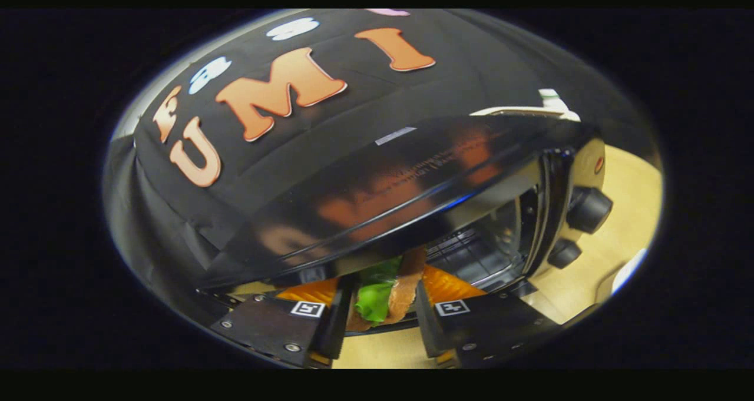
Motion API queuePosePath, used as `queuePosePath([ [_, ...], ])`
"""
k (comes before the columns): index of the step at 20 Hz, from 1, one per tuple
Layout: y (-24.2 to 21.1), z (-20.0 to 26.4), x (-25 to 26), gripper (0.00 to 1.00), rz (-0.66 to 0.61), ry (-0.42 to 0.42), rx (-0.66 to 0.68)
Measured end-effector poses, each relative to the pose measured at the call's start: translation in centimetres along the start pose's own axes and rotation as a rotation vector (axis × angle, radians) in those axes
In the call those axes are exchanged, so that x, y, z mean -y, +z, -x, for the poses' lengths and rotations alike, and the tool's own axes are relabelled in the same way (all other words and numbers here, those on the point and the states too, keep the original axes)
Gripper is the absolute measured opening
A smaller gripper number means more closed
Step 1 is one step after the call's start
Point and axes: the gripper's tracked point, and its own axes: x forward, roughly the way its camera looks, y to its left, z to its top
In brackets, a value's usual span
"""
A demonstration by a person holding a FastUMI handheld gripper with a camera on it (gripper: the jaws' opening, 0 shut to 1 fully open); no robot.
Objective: Open the toaster oven, put the food inside, and close the toaster oven door.
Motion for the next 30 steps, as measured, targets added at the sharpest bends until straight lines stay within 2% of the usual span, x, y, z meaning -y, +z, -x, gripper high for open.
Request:
queuePosePath([
  [4, 0.3, 0.5, 2.1, 0.79, 0.144, -0.086, -0.009],
  [6, 0.7, 1.1, 2.2, 0.92, 0.178, -0.079, -0.004],
  [7, 1.2, 1.5, 2.0, 0.94, 0.189, -0.070, 0.002],
  [15, 1.3, 5.2, 2.6, 0.99, 0.306, -0.046, -0.045],
  [19, 1.2, 9.4, 1.5, 0.99, 0.362, 0.024, -0.058],
  [25, -1.3, 15.3, 1.7, 0.99, 0.385, 0.106, -0.139],
  [30, -5.0, 17.9, 3.4, 0.99, 0.414, 0.105, -0.223],
])
